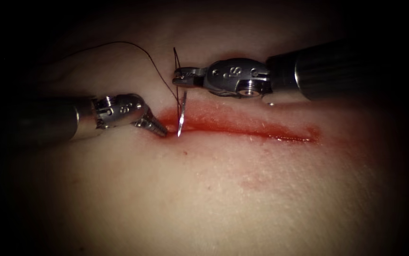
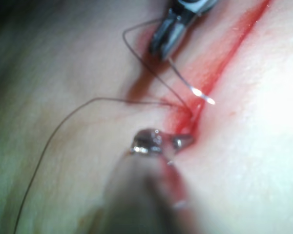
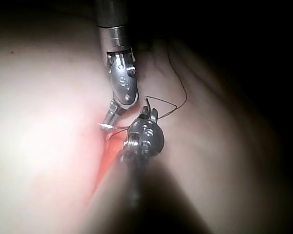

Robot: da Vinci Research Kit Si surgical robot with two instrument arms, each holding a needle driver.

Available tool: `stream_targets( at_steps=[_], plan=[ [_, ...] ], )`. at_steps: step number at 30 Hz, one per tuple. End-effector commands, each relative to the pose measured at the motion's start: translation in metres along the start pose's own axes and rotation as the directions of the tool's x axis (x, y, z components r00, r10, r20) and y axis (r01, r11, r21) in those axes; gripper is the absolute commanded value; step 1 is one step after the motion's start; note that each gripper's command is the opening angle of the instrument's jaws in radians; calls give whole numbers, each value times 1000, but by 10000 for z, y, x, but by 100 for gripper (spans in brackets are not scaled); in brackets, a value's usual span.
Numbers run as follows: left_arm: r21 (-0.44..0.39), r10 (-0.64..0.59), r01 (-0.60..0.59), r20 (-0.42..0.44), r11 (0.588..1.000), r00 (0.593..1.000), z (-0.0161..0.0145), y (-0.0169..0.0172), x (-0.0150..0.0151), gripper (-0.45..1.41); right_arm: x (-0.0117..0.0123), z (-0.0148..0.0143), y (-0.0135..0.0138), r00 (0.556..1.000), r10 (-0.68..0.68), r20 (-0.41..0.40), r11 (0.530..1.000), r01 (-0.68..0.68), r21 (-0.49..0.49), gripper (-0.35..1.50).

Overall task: Wound Closure
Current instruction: Throw the needle through the bottom of the incision.

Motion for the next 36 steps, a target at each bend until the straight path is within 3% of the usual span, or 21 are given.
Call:
stream_targets(
  at_steps=[1,16,24,36],
  plan=[
    [1,-2,2,-2,1000,1000,7,-7,-2,-35,-1,8,-3,1000,-6,0,1000,6,2,-35],
    [10,-2,2,8,1000,1000,14,-7,-9,-35,5,16,-8,967,-248,53,966,251,-63,-35],
    [12,0,0,8,1000,1000,12,-1,-15,-35,12,22,-17,958,-282,41,955,285,-81,-35],
    [13,-7,7,1,1000,1000,16,3,-17,-35,-1,32,-40,939,-343,40,935,345,-79,-35]
  ],
)
